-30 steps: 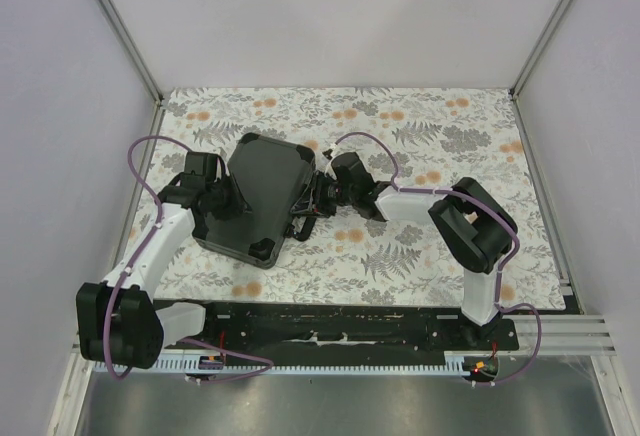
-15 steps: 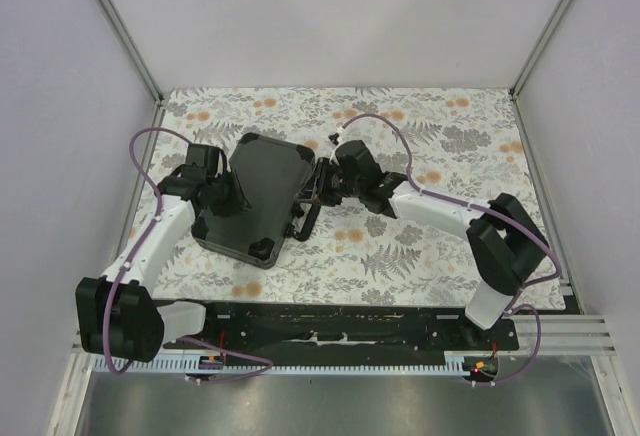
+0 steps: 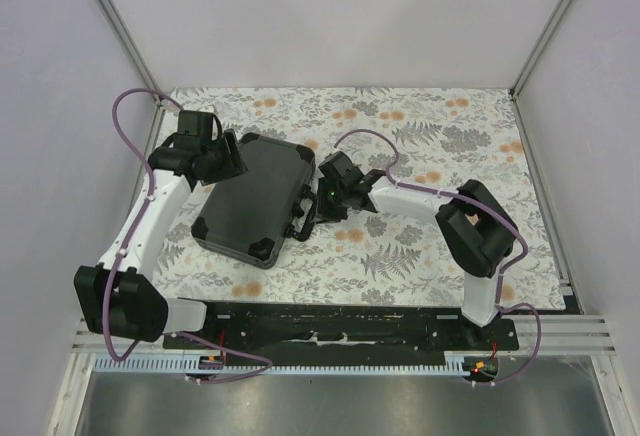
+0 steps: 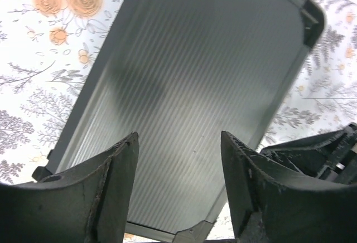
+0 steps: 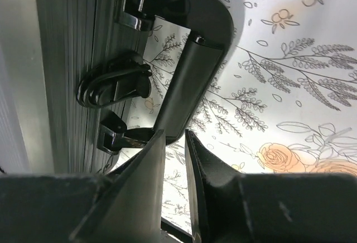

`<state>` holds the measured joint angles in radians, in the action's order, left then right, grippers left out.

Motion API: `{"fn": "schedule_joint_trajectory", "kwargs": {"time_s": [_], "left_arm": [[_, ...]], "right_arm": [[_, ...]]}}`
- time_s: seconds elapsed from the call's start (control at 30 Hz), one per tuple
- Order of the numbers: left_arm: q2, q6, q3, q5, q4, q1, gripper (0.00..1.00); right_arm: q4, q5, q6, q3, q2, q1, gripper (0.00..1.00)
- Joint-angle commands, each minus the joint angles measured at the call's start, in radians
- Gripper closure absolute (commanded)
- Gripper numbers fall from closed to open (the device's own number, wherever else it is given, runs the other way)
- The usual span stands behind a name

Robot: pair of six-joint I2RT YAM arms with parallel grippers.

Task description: Pack up texas hold em set

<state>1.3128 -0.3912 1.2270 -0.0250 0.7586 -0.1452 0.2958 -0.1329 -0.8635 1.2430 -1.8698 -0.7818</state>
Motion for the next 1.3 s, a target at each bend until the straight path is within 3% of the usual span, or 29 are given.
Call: {"fn": "schedule_joint_trajectory", "kwargs": {"time_s": [0.0,0.27,0.63,1.0,1.27], "left_arm": [[0.039,0.04,0.026,0.105,0.016,0.019,0.31],[0.072,-0.017,0.008,0.091,-0.013,0.107,0.29],[0.08,-0.136,-0.101,0.054,-0.127,0.144,0.29],[0.082,-0.158,-0.142,0.099,-0.127,0.245,0.29],[0.12,-0.172,-0.152,0.174,-0.084,0.249,0.3]], "right_arm": [[0.02,0.007,0.047,0.107,-0.034,-0.01,0.72],[0.04,-0.004,0.046,0.167,-0.091,-0.01,0.79],[0.058,-0.008,0.064,0.223,-0.181,-0.011,0.77],[0.066,-0.017,0.055,0.219,-0.212,-0.01,0.98],[0.069,-0.027,0.05,0.242,-0.252,-0.01,1.0]]}}
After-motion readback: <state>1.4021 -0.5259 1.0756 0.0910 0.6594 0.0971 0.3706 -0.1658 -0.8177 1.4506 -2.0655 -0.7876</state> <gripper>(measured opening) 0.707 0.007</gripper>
